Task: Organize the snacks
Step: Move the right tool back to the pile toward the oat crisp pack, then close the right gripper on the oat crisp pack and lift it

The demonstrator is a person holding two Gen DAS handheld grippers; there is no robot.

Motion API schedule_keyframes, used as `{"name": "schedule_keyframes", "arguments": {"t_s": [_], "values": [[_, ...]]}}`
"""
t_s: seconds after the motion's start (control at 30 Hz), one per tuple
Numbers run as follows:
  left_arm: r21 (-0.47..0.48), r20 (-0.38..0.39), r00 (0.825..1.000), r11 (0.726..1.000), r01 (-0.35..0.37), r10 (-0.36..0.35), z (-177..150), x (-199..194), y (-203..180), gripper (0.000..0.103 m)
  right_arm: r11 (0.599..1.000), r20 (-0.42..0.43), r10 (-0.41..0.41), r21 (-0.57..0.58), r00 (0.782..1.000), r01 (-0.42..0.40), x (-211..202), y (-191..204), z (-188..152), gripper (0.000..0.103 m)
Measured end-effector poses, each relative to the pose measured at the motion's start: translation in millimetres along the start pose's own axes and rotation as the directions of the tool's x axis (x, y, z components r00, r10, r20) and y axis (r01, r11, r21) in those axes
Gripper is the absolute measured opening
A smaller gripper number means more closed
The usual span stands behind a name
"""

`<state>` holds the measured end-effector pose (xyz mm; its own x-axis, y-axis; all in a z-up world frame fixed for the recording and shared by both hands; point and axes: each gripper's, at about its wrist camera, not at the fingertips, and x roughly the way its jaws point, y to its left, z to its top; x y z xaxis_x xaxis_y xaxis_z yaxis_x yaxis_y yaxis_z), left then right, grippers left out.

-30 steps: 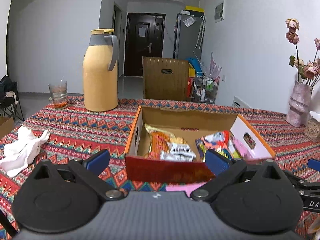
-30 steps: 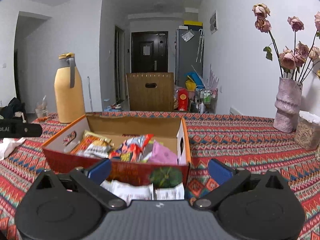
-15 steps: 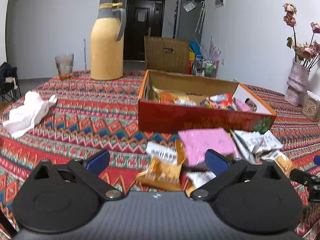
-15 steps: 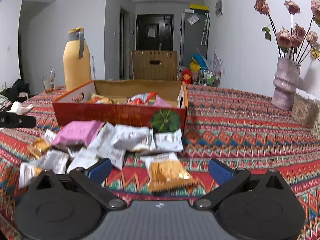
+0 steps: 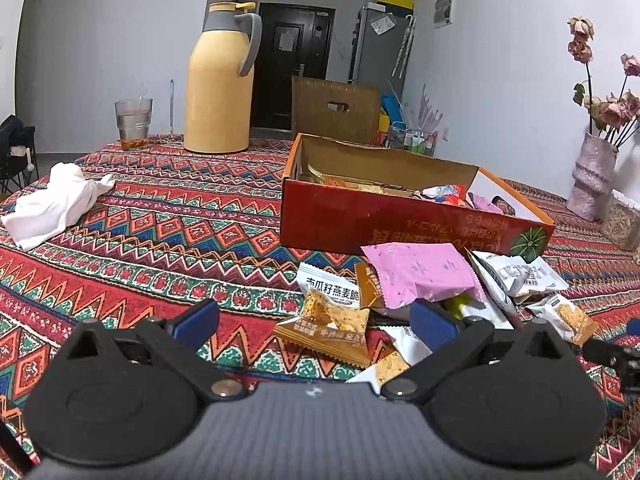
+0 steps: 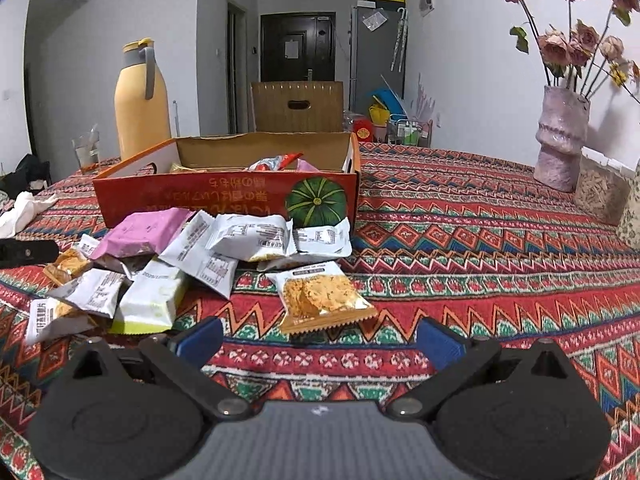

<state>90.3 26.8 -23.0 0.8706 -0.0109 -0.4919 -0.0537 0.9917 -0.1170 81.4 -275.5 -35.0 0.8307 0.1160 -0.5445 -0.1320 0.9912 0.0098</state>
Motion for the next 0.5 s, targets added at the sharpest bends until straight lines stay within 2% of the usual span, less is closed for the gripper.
{"name": "schedule_keyframes", "arguments": {"t_s": [0.17,0.27,0.5], "values": [[-0.018,-0.008,1.000,1.000,-0.002,0.002,-1,2,2,0.103,0.997,-0.025,-0.019,-0.073,1.000,0.017,15,0,16,0.103],[-0.029,-0.009,1.000,1.000,-0.003,0.003,-1,2,4,0.103,0.996,-0.060,-0.001,-0.086,0.998,-0.004,31,-5,28,0.103],[-0.035,-0.014,1.000,0.999,-0.010,0.009,-1,3,5,0.103,0.999,-0.129,0.023,-0.041,0.991,-0.029,69,-11,40,0.090]]}}
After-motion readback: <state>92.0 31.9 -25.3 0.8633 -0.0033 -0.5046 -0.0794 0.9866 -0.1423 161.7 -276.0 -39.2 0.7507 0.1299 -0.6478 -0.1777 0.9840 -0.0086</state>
